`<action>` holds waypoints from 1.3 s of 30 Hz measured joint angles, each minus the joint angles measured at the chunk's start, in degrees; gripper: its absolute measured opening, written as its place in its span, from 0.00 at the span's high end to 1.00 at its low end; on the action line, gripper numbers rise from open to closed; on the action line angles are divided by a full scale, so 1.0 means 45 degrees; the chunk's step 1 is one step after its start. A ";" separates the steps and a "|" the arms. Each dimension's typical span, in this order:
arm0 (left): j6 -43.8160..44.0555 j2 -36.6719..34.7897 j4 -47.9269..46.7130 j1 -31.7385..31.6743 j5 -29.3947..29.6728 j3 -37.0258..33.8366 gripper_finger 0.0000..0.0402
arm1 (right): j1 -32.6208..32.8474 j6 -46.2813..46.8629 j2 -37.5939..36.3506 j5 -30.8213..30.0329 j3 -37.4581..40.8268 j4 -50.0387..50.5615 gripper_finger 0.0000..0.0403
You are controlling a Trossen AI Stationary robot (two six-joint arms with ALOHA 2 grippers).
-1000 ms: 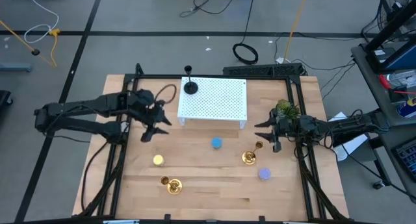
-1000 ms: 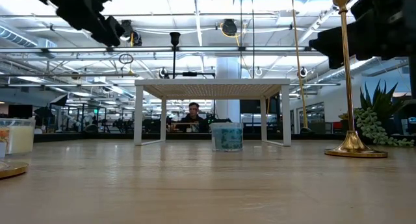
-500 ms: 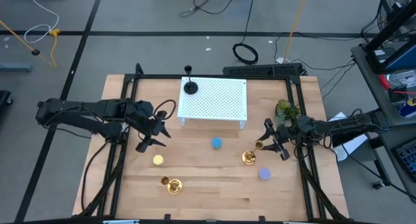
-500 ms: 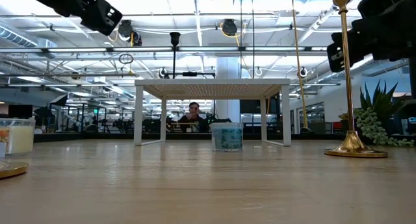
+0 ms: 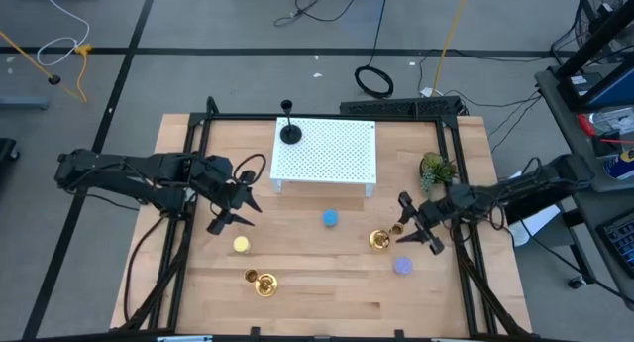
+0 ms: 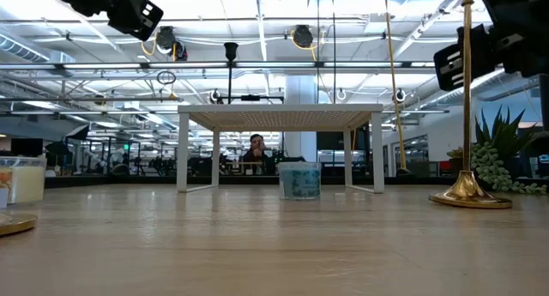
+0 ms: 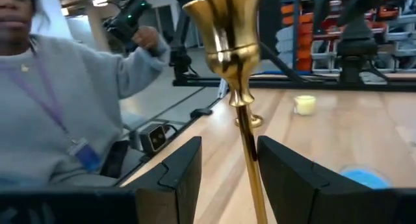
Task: Pick & Place candle stick holders
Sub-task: Put the right gold candle holder on the shelf
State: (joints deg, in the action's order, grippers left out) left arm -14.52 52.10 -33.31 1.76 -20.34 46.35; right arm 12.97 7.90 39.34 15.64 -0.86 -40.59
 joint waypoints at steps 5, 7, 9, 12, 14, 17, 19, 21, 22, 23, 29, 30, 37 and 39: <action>0.0000 0.0000 0.0105 0.0000 0.0000 0.0000 0.52 | 0.0279 -0.0374 0.0942 -0.1486 -0.0169 -0.0653 0.64; 0.0000 0.0000 0.0105 0.0000 0.0000 0.0000 0.52 | 0.0312 -0.0590 0.1255 -0.1540 -0.0342 -0.0648 0.64; 0.0000 0.0000 0.0105 0.0000 0.0000 0.0000 0.52 | 0.0312 -0.0815 0.1517 -0.1535 -0.0544 -0.0648 0.65; -0.0002 0.0000 0.0105 0.0000 0.0000 0.0000 0.52 | 0.0312 -0.0979 0.1905 -0.1552 -0.0801 -0.0643 0.68; -0.0004 0.0000 0.0105 0.0000 0.0000 0.0000 0.52 | 0.0312 -0.1006 0.2116 -0.1522 -0.0877 -0.0638 0.72; 0.0000 0.0000 0.0105 0.0000 0.0000 0.0000 0.52 | 0.0312 -0.1174 0.2261 -0.1535 -0.0889 -0.0648 0.80; -0.0005 0.0000 0.0105 0.0000 0.0000 0.0000 0.52 | 0.0312 -0.1242 0.2280 -0.1625 -0.0856 -0.0622 0.87; -0.0005 0.0000 0.0103 0.0000 0.0000 0.0000 0.52 | 0.0308 -0.1269 0.2275 -0.1909 -0.0855 -0.0649 0.94; -0.0005 0.0000 0.0105 0.0000 0.0000 0.0000 0.52 | 0.0300 -0.1264 0.2266 -0.2059 -0.0855 -0.0650 0.96; -0.0005 0.0000 0.0105 0.0000 0.0000 0.0000 0.52 | 0.0297 -0.1278 0.2266 -0.2253 -0.0855 -0.0646 0.97; -0.0010 0.0000 0.0105 0.0000 0.0083 0.0000 0.52 | 0.0294 -0.0773 0.2266 -0.3847 -0.0858 -0.1213 0.94; -0.0010 0.0000 0.0105 0.0000 0.0202 0.0000 0.52 | 0.0292 -0.0771 0.2266 -0.3893 -0.0860 -0.1365 0.95; -0.0010 0.0000 0.0105 0.0000 0.0641 0.0000 0.52 | 0.0307 0.0249 0.2266 -0.3796 -0.1501 -0.2381 0.96; -0.0010 0.0000 0.0100 0.0000 0.0641 0.0000 0.52 | 0.0302 0.0384 0.2304 -0.3472 -0.2169 -0.1820 0.96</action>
State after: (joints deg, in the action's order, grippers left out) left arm -14.57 52.10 -32.86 1.76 -17.45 46.35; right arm 14.33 9.62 49.71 0.01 -10.62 -48.78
